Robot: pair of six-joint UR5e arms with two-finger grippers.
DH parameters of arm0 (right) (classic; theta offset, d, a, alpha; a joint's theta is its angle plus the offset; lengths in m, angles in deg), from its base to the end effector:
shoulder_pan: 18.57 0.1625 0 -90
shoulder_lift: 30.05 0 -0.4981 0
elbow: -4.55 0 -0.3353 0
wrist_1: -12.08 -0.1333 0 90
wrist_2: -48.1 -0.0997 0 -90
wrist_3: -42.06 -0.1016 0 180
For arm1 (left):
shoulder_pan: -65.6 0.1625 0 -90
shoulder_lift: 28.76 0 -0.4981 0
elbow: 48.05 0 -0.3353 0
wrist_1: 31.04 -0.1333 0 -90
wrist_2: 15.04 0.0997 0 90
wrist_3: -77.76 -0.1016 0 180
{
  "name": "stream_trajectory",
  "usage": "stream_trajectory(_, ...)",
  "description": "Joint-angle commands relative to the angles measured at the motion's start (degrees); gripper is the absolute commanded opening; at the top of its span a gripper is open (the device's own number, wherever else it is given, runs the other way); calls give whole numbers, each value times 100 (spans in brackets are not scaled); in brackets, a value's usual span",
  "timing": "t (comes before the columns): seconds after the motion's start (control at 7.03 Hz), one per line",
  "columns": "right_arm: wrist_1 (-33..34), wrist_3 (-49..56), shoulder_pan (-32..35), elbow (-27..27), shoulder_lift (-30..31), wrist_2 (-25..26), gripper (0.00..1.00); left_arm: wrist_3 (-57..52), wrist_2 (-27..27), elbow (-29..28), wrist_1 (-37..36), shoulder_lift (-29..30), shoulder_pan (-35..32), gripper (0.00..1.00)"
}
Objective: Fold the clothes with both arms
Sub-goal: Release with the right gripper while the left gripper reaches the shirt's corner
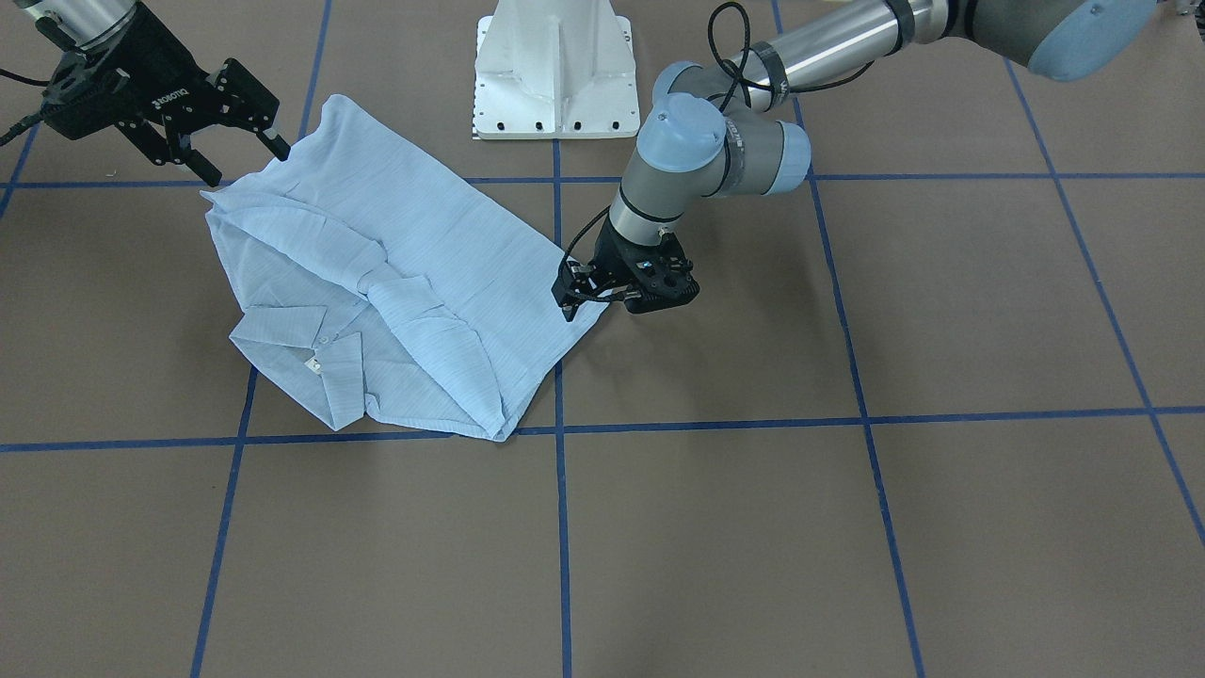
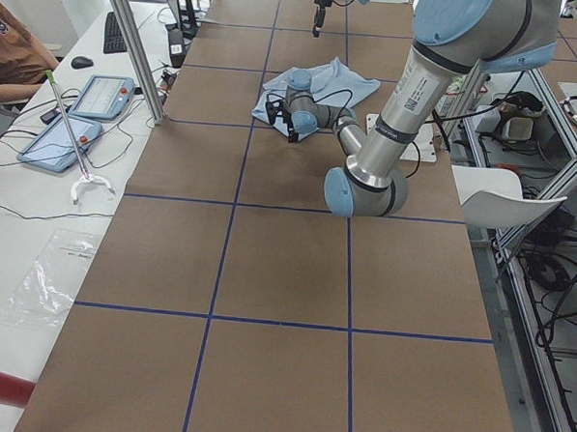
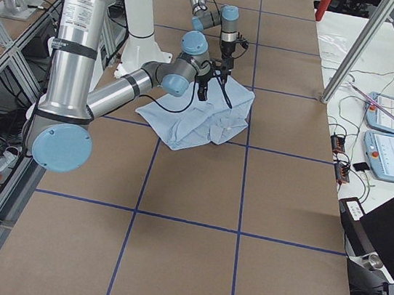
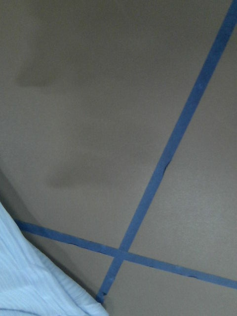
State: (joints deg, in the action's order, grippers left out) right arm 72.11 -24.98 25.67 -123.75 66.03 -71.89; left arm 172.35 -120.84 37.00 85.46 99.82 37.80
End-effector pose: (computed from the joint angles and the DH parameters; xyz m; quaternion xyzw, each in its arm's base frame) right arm -0.1969 -0.3070 0.4319 0.0915 -0.5381 0.0214 0.8376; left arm 0.5914 -0.4312 0.3284 -0.0167 0.5100 -0.1730 0.8424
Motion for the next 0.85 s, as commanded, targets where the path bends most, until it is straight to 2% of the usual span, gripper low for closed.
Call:
stream_trajectory(0.0, 0, -2, 22, -11, -1, -6, 100, 7, -20, 134, -13, -26, 56, 91)
stream_trajectory(0.28, 0, -2, 31, -2, -1, -6, 100, 7, -29, 135, -196, -26, 91, 33)
stream_trajectory(0.43, 0, -2, 40, 7, -1, -6, 100, 16, -29, 126, -206, -26, 91, 1)
stream_trajectory(0.71, 0, 7, 101, 7, -1, -32, 100, 16, -72, 352, -380, -43, 82, 0)
